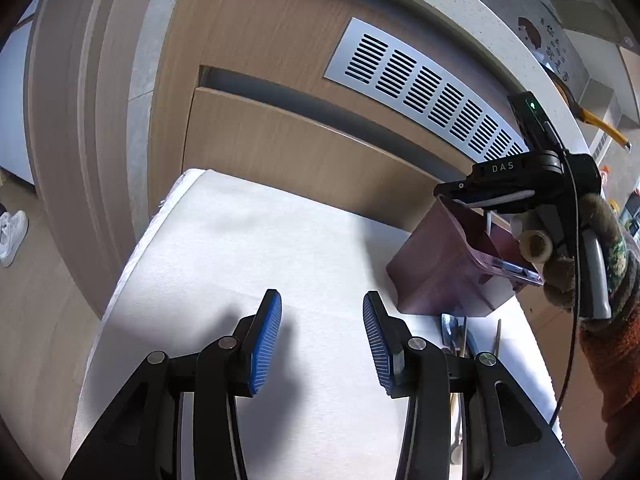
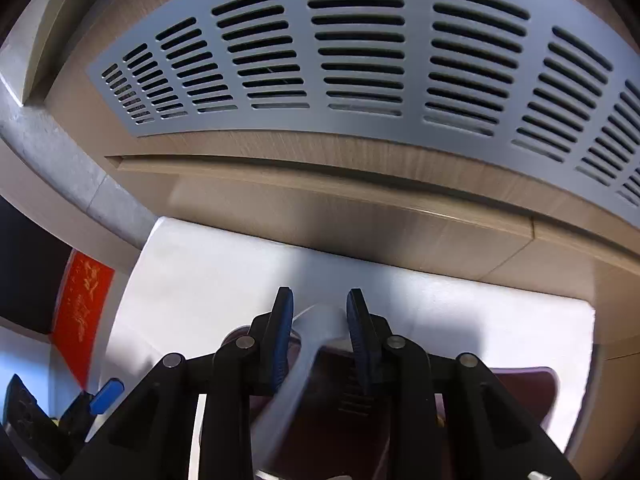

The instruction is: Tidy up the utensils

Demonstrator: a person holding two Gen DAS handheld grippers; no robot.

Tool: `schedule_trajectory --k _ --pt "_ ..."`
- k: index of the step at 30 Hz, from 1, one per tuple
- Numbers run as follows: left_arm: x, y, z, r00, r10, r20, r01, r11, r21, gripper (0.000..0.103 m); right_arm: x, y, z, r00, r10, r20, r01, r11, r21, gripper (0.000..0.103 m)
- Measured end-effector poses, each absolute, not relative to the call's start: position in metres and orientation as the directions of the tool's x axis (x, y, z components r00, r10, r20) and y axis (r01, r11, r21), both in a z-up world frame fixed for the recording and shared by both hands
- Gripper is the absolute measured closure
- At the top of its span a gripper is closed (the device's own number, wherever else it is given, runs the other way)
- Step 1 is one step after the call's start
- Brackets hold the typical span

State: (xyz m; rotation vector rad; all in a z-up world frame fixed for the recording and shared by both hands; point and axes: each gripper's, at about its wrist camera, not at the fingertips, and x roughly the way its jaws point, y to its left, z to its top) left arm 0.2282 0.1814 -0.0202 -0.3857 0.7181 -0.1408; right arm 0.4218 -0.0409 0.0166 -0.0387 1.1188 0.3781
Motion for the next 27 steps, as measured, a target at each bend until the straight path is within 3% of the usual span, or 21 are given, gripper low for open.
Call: schedule_trajectory --k 2,4,11,17,27 --pt "0.229 0.184 -0.021 0.746 -0.255 -0.616 -0.014 0.918 -0.397 0.060 0.419 -0.040 0.017 0.389 0.294 -0.873 -0.323 0.931 0.170 0.079" --pt "0.229 0.185 -0.021 0.745 -0.251 -0.618 -0.023 0.916 -0.400 0.060 0.416 -0.043 0.022 0.401 0.306 -0.863 -0.332 0.927 0.173 0.097" --pt "0.233 0.176 -0.024 0.727 -0.260 -0.636 -0.012 0.921 -0.390 0.060 0.373 -0.043 0.048 0.445 0.316 -0.838 -0.470 0.879 0.082 0.098" --pt "0.235 0.158 -0.024 0.709 -0.273 -0.651 0.012 0.927 -0.375 0.060 0.346 -0.035 0.032 0.431 0.282 -0.857 -0.537 0.843 0.007 0.098" --pt "0.233 0.134 -0.020 0.686 -0.292 -0.666 0.040 0.930 -0.366 0.060 0.375 -0.051 0.031 0.414 0.340 -0.845 -0.464 0.877 0.125 0.097"
